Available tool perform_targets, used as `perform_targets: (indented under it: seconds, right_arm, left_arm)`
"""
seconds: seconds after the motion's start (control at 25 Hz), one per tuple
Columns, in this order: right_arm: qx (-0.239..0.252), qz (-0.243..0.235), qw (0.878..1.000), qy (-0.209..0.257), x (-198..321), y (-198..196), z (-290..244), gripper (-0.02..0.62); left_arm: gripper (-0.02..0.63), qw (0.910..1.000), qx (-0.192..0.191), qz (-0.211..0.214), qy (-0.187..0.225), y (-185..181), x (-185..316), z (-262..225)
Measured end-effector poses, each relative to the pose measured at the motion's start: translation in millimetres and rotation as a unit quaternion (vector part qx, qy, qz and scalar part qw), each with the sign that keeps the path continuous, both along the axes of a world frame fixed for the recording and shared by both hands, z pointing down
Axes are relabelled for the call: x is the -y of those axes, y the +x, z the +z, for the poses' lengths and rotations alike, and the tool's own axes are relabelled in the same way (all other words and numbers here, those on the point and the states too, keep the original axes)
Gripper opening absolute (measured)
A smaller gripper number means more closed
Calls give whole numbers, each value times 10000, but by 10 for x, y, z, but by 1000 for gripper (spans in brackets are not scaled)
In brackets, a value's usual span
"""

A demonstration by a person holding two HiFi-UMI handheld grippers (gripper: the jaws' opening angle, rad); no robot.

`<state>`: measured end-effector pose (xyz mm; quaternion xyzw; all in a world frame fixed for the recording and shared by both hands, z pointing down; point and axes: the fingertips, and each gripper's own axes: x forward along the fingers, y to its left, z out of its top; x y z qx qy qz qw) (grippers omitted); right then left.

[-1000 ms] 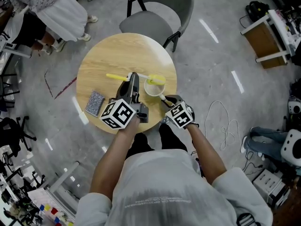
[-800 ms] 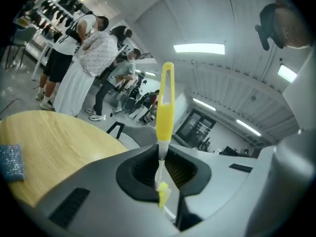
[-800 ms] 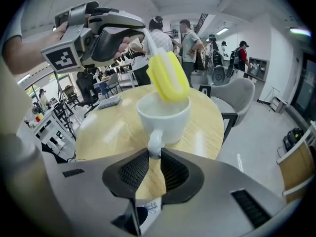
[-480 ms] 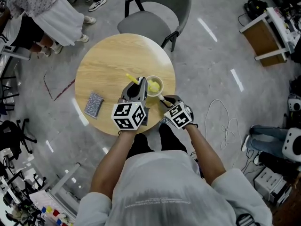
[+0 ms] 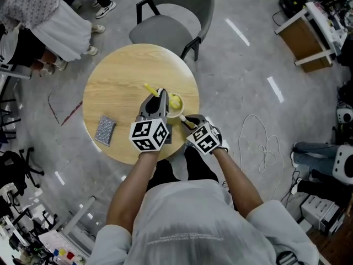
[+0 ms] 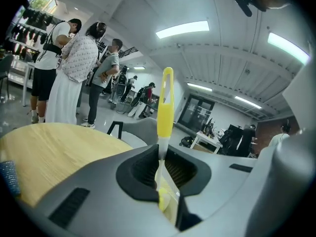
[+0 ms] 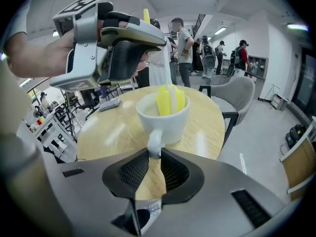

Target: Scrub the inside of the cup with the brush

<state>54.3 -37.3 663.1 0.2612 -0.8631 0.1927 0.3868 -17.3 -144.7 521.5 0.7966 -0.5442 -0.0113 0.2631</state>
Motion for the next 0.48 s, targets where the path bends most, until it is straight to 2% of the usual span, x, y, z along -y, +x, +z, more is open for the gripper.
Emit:
perform_targets:
  seconds: [0.12, 0.24, 0.4, 0.48]
  right_arm:
    - [2, -23, 10000, -4, 0, 16, 0, 101]
    - [-7, -62, 10000, 0, -5, 18, 0, 101]
    - [-44, -86, 10000, 7, -12, 22, 14, 101]
    - [-65, -97, 9999, 20, -3, 30, 25, 101]
  left_arm:
    - [49, 9995, -195, -176, 187, -96, 90, -173]
    - [49, 9969, -416, -381, 545, -241, 156, -466]
    - [48, 9911, -328, -406, 1226, -391, 198, -949]
    - [48, 9898, -305, -263, 1370, -402, 211, -1081]
